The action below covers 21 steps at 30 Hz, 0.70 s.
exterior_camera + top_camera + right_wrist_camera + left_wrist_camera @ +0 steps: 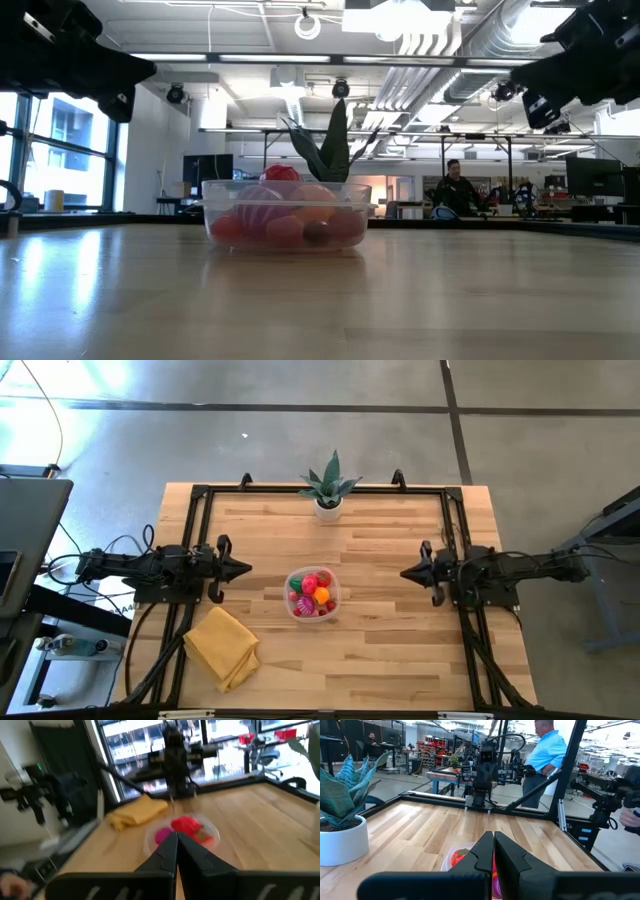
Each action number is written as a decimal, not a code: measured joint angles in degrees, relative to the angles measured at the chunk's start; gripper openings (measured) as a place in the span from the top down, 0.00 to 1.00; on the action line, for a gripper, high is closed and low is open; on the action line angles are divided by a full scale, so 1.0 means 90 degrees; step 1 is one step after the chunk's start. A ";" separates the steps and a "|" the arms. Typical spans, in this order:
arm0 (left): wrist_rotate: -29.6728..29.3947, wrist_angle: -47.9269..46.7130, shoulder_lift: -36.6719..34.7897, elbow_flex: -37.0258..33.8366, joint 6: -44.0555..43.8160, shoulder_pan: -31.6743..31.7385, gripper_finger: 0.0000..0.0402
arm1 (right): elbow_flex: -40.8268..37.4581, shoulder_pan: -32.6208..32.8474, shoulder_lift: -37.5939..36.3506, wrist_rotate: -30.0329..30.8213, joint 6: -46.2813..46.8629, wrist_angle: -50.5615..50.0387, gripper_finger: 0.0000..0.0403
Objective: Pick and placing Produce into tupperware
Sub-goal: Return to Home Position
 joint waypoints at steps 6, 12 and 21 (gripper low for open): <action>0.0000 0.0000 0.0000 0.0000 0.0000 0.0000 0.99 | -0.0005 0.0000 0.0002 0.0049 -0.0869 -0.0380 1.00; 0.0000 0.0000 0.0000 0.0000 0.0000 0.0000 0.99 | -0.0005 0.0000 0.0002 0.0051 -0.1207 -0.0596 1.00; 0.0000 0.0000 0.0002 0.0001 0.0000 -0.0001 0.99 | -0.0005 0.0000 0.0002 0.0051 -0.0993 -0.0790 1.00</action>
